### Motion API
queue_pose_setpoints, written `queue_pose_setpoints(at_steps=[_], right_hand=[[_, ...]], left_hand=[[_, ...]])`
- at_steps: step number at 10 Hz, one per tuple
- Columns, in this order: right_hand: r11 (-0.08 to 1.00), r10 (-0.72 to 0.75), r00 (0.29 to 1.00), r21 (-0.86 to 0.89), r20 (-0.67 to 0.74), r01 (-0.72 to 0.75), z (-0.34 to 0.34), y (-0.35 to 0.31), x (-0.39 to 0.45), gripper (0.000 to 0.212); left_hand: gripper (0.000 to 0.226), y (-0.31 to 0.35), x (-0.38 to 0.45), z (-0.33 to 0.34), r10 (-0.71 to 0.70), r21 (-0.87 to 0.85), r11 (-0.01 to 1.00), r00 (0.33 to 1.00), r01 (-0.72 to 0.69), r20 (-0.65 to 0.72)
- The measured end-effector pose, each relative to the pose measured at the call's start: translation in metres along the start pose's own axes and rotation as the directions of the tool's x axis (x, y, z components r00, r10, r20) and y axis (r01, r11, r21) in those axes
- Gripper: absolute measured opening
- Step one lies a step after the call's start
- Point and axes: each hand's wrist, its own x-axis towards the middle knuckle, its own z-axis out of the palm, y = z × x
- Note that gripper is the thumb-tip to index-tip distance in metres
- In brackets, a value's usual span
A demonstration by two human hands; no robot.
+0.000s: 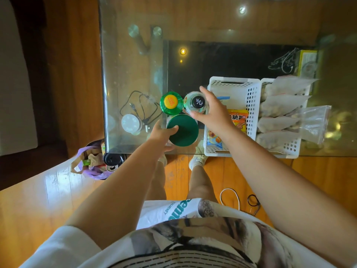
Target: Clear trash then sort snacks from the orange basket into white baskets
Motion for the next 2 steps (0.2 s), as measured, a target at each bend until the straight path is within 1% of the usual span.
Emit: queue_pose_setpoints(at_steps=[1,2], right_hand=[[0.998,0.036,0.999,0.055,-0.007,-0.036,-0.011,-0.001,-0.019,0.076],[0.983,0.027,1.000,0.180,-0.007,-0.026,-0.031,-0.003,-0.059,0.059]], left_hand=[[0.062,0.005,-0.005,0.001,0.041,0.012,0.999,0.993,-0.040,-0.108],[0.049,0.005,-0.026,-0.005,0.092,0.015,0.996,0.976,-0.091,-0.198]])
